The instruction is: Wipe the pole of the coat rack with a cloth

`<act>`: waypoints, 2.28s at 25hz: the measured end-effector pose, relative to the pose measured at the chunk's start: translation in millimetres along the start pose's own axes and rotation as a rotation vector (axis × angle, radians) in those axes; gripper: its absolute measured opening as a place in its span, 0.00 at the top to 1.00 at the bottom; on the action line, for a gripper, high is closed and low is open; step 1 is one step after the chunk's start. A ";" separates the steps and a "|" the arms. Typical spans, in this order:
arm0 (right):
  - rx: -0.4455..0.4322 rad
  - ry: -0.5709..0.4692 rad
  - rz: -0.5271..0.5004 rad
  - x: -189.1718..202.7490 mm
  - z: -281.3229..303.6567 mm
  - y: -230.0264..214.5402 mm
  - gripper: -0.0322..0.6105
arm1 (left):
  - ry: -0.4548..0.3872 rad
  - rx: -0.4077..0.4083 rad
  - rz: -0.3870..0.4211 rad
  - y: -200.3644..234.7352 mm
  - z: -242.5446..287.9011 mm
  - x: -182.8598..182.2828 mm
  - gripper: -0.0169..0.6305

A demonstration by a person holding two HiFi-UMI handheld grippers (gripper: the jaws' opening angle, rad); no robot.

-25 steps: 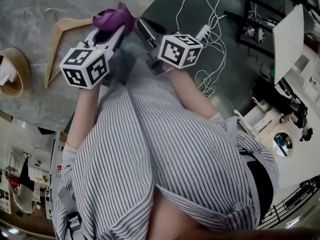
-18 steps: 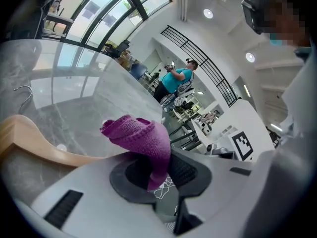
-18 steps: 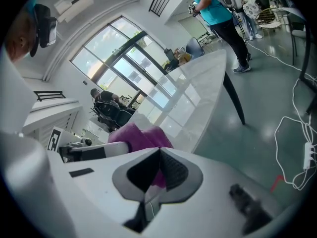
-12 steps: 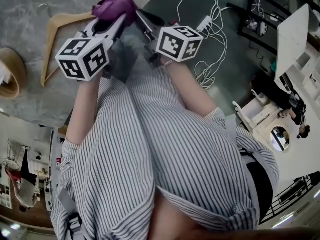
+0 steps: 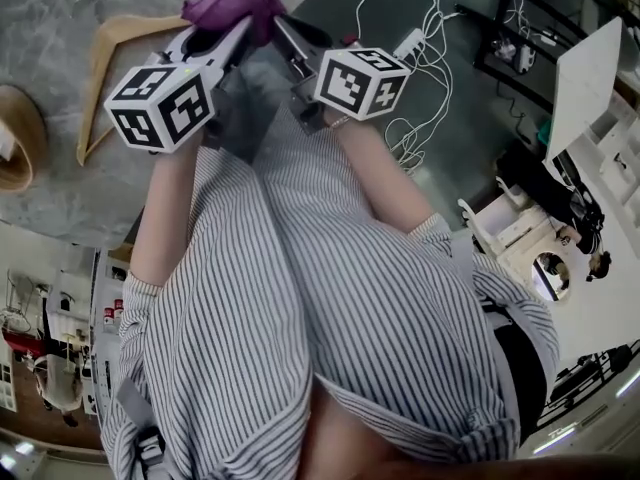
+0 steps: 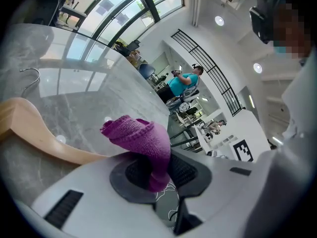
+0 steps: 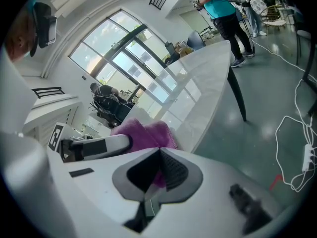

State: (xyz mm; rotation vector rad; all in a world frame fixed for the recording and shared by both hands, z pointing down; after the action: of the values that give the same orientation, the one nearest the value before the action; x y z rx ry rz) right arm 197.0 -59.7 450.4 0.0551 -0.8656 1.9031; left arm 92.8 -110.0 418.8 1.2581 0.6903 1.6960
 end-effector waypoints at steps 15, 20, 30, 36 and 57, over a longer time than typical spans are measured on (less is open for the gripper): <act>-0.038 0.044 -0.058 0.1 4.9 11.6 0.92 | -0.033 -0.018 -0.029 0.0 -10.7 1.3 0.85; -0.052 0.065 -0.088 -1.0 6.9 12.9 0.92 | -0.048 -0.022 -0.053 1.5 -13.7 1.7 0.85; -0.083 0.090 -0.112 -5.4 11.9 19.3 0.93 | -0.081 -0.048 -0.072 3.3 -20.4 -2.0 0.85; -0.101 0.099 -0.123 -9.6 15.4 24.1 0.92 | -0.101 -0.065 -0.094 5.3 -22.9 -3.7 0.85; -0.197 0.159 -0.197 -17.5 39.7 52.9 0.92 | -0.244 -0.175 -0.127 15.1 -48.0 -10.9 0.85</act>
State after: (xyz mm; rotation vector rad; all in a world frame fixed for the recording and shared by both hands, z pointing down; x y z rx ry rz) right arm 150.2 -109.3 444.3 -0.1251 -0.9000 1.6088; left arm 43.7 -123.2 410.7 1.2435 0.4556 1.4371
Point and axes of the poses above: the fingertips, and each gripper's own axes: z forward along the fingers, y to its left, x out of its underside, the point moved 5 cm from there along -z, backward along the fingers, and after that the axes turned 13 degrees about x, right-handed, at the moved point
